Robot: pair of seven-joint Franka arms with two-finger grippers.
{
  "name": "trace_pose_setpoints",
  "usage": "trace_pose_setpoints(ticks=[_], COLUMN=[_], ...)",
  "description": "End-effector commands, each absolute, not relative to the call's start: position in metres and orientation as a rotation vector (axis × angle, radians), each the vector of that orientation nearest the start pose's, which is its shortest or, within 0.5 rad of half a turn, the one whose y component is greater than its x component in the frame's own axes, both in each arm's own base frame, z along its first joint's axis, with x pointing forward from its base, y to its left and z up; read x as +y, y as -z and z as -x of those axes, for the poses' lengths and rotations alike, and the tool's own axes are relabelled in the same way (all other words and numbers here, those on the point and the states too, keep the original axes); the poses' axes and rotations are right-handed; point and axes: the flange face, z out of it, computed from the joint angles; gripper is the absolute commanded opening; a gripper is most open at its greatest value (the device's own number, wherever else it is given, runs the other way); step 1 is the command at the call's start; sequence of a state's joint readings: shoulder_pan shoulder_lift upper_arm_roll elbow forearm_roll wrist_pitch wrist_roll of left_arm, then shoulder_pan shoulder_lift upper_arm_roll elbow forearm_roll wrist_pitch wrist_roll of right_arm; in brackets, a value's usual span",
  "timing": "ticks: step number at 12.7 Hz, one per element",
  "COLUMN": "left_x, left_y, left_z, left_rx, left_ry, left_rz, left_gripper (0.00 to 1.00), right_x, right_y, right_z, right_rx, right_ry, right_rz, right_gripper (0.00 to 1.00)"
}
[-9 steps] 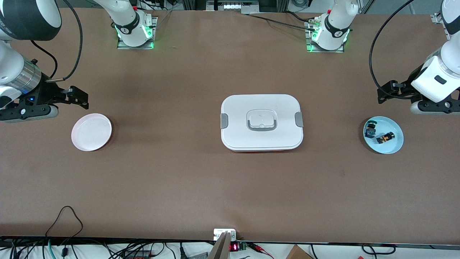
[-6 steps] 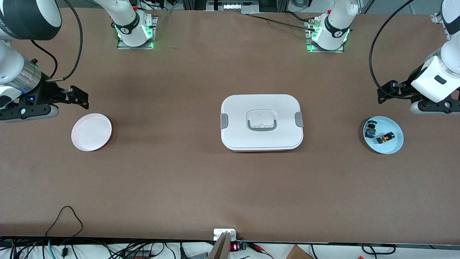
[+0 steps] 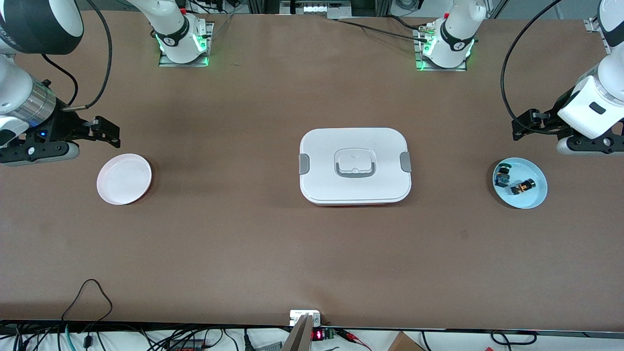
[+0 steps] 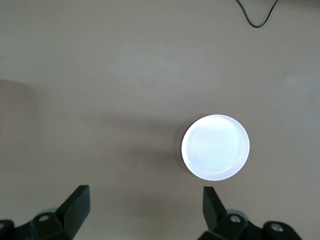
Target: Transfer orange switch to right arm and place
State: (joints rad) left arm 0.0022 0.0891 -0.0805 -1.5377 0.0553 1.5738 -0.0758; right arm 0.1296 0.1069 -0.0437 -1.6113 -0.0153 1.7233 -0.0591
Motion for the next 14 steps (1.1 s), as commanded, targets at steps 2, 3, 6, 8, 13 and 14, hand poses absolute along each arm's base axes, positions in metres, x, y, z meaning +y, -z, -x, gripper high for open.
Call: trace_pose_setpoints(ticks=[2,3,6,8,13,14], left_x=[-0.038,-0.038,-0.038,-0.038,-0.041,-0.039], left_y=[-0.595,-0.595,-0.594,-0.595,-0.594,-0.595], left_z=[-0.58,-0.58,-0.58,-0.58,-0.58,-0.581], left_rx=[0.001,0.001,-0.014,-0.016,-0.001,-0.006], left_ry=[-0.078,-0.078,-0.08,-0.085,-0.08,-0.074], left_rz=[3.102,3.102,3.101,3.101,3.087,3.088], left_gripper=[1.0,1.0,1.0,1.0,1.0,1.0], right_x=[0.058,0.058,0.06,0.067,0.07,0.069], right_y=[-0.565,-0.566,-0.566,-0.575,-0.575,-0.575], right_z=[-0.591,-0.59,-0.591,-0.591,-0.592,-0.592], right_rx=[-0.245,-0.245,-0.249,-0.268,-0.276,-0.273], right_ry=[0.027,0.03,0.037,0.063,0.066,0.066], right_rz=[3.147,3.147,3.145,3.142,3.141,3.142], right_gripper=[1.0,1.0,1.0,1.0,1.0,1.0])
